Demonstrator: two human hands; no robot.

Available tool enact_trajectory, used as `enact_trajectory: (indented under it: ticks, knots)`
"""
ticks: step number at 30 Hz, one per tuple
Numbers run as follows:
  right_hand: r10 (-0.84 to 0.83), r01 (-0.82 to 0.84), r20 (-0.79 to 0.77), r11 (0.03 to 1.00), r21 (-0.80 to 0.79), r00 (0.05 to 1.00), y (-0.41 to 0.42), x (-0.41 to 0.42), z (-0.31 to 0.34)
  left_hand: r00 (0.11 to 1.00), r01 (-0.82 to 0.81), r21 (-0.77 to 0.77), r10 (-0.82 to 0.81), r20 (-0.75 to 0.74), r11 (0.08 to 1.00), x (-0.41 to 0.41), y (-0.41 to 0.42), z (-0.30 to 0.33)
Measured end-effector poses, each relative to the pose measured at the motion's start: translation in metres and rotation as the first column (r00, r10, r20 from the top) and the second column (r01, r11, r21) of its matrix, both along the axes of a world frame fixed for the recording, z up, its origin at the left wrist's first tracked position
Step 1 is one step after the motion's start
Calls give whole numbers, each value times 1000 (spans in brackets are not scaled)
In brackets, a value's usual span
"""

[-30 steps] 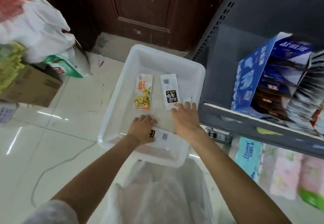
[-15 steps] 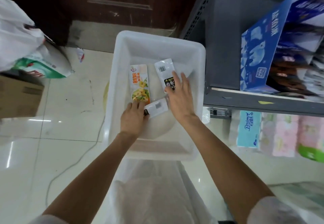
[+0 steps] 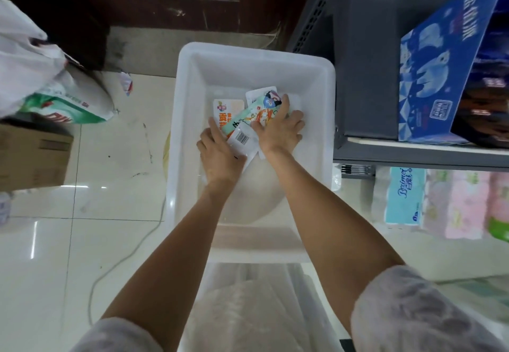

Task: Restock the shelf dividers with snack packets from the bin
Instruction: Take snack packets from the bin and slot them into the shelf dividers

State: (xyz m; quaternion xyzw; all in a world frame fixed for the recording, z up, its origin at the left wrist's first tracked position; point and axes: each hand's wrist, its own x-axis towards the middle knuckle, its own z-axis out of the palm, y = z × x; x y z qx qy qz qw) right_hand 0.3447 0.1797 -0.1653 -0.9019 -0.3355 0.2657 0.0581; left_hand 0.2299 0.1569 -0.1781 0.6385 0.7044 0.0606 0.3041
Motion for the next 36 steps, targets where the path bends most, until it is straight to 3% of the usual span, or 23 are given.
enact_trajectory:
  ticks: [4, 9, 12, 14, 15, 17, 19, 21, 23, 25, 27, 32, 34, 36]
  knots:
    - [-203, 219, -242, 975, 42, 949, 0, 4, 4, 1000, 5, -84, -3, 23, 996, -2, 5, -5]
    - [-295, 363, -305, 912, 193, 905, -28, -7, 14, 982, -8, -233, 53, 184, 972, -12, 5, 18]
    - [-176, 323, -351, 846, 424, 920, -45, -12, 49, 968, -56, -293, 124, 220, 954, -19, -1, 35]
    - [-45, 223, -327, 818, 530, 944, -59, -6, 84, 923, -103, -277, 196, 332, 955, -26, -7, 47]
    - [7, 183, -324, 814, 551, 946, -66, 1, 101, 861, -155, -298, 277, 427, 942, -29, -9, 54]
    - [63, 192, -421, 821, 538, 905, -81, 19, 131, 645, -243, -403, 457, 613, 882, -32, -10, 74]
    - [64, 307, -610, 820, 484, 789, -96, 34, 152, 416, -215, -505, 546, 727, 836, -27, -11, 97]
    - [62, 377, -739, 829, 412, 671, -110, 40, 164, 299, -127, -540, 551, 779, 832, -15, -14, 122]
    - [93, 374, -777, 837, 399, 622, -124, 43, 175, 287, -50, -526, 517, 807, 849, 0, -20, 149]
    - [119, 379, -774, 819, 430, 622, -139, 50, 184, 331, 20, -484, 451, 829, 875, 15, -30, 171]
    - [154, 353, -731, 797, 489, 665, -153, 62, 193, 380, 62, -426, 374, 846, 903, 30, -44, 188]
    - [159, 259, -580, 779, 571, 799, -195, 104, 210, 394, 58, -357, 307, 866, 932, 79, -94, 213]
    - [67, 377, -596, 717, 586, 800, -216, 124, 212, 386, -3, -313, 289, 876, 950, 102, -118, 220]
    - [-59, 569, -690, 619, 542, 721, -241, 146, 214, 352, -75, -269, 278, 894, 960, 131, -145, 228]
